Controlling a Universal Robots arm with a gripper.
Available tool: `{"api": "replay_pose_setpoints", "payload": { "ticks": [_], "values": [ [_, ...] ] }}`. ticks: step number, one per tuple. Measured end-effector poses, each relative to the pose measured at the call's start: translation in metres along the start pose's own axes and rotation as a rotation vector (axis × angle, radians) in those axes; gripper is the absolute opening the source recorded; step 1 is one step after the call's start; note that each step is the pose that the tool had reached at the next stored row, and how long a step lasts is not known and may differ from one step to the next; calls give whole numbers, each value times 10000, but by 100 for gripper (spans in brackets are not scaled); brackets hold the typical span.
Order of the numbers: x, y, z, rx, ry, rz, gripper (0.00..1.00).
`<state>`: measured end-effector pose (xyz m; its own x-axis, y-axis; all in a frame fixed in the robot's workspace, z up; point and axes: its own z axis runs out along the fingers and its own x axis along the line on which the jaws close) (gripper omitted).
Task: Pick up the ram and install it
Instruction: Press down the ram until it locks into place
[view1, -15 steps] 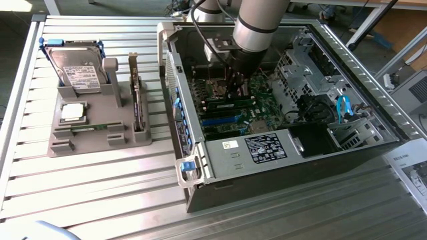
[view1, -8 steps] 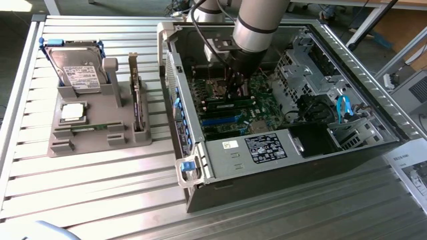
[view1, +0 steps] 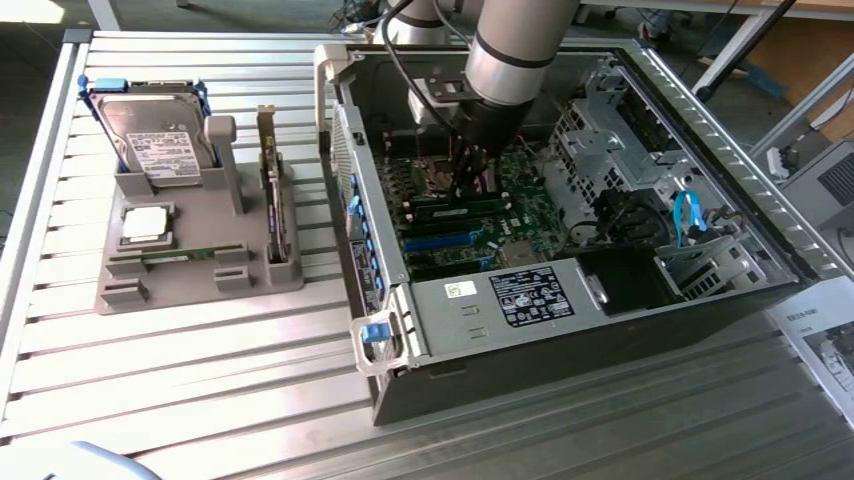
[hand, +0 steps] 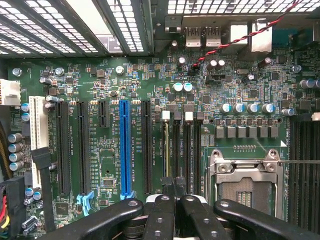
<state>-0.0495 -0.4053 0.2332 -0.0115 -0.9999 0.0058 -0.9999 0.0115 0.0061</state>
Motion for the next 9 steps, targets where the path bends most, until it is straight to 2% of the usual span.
{"api": "replay_pose_setpoints", "payload": {
  "ticks": [9],
  "values": [
    [0, 0, 7, -1, 0, 0, 10]
  ]
}}
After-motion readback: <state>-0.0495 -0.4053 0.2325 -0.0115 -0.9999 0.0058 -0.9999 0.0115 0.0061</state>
